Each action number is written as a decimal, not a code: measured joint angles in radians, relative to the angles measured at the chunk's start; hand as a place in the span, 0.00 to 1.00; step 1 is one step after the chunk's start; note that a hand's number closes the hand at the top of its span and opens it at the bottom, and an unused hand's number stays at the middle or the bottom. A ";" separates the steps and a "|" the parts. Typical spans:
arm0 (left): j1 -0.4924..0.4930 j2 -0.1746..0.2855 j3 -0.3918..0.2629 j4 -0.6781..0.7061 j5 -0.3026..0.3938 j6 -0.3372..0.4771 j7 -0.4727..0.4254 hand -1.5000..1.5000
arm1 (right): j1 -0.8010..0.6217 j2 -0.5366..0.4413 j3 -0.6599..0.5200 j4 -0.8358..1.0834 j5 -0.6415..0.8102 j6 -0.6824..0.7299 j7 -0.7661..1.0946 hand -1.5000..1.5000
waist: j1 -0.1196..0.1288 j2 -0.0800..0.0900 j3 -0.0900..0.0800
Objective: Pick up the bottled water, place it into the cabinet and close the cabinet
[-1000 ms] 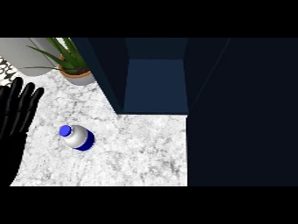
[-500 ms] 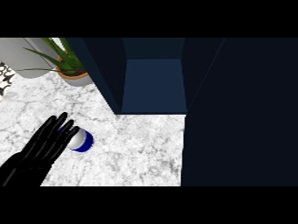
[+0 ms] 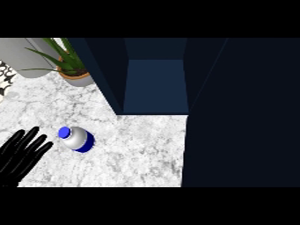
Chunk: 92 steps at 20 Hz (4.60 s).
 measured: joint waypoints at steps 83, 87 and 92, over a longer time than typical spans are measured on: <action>-0.788 -0.037 0.190 1.806 -0.735 -0.219 -0.819 0.00 | 0.208 -0.033 0.116 0.091 0.077 0.131 -0.300 0.00 | -0.027 0.009 0.001; -0.804 -0.050 0.197 1.815 -0.715 -0.237 -0.791 0.00 | 0.200 -0.031 0.124 0.101 0.084 0.130 -0.300 0.00 | -0.027 0.008 0.003; -0.808 -0.070 0.187 1.803 -0.706 -0.264 -0.772 0.00 | 0.190 -0.037 0.115 0.114 0.069 0.137 -0.299 0.00 | -0.025 0.007 0.004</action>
